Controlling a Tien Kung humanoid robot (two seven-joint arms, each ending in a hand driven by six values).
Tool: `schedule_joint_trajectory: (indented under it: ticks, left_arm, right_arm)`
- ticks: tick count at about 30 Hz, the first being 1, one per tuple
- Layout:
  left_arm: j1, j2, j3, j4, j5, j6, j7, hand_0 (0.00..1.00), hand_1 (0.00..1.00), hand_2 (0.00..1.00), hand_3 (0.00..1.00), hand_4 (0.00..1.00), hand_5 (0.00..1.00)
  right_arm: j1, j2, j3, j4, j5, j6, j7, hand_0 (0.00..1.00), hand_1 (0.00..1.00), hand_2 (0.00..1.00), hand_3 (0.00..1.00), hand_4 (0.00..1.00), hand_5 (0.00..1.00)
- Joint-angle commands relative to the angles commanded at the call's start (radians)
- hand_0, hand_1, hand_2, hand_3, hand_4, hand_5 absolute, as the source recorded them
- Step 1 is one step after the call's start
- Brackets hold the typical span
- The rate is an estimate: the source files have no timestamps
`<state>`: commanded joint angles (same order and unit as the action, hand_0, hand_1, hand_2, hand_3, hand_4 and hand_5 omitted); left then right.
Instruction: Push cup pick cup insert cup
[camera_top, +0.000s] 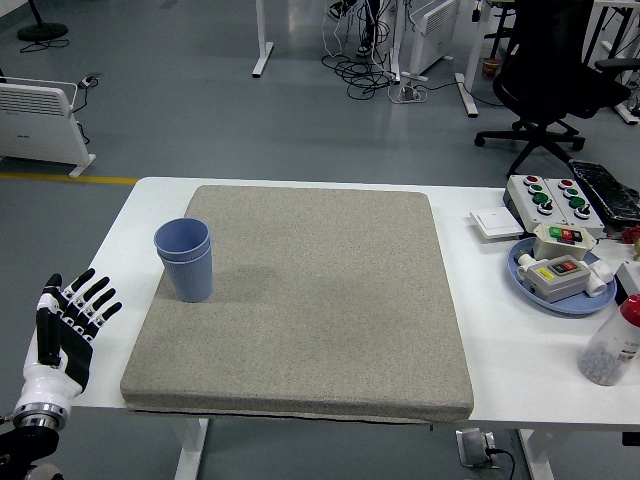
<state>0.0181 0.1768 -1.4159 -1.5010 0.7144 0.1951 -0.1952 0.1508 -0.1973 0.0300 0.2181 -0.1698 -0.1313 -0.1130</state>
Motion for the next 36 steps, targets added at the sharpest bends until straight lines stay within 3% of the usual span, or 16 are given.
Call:
schedule_joint_trajectory:
  ticks: [8,20,36]
  left_arm:
    - [-0.002,-0.002,-0.001,0.011,0.003,-0.032,0.007,0.821,0.849,0.863,0.826,0.668,0.998]
    - [-0.015,-0.006,0.003,0.031,0.026,-0.008,0.038,0.799,0.84,0.852,0.81,0.669,0.998]
    - [-0.03,-0.009,-0.012,0.051,0.002,0.005,0.014,0.785,0.831,0.841,0.805,0.657,0.998]
  right_arm:
    - [0.008,-0.001,-0.003,0.0,0.005,-0.003,0.005,0.736,0.678,0.723,0.61,0.202,0.4]
    - [0.012,-0.005,-0.01,0.0,0.012,-0.004,0.013,0.736,0.677,0.722,0.608,0.2,0.4]
    - [0.018,-0.008,-0.01,0.001,0.013,-0.007,0.017,0.736,0.676,0.721,0.606,0.198,0.401]
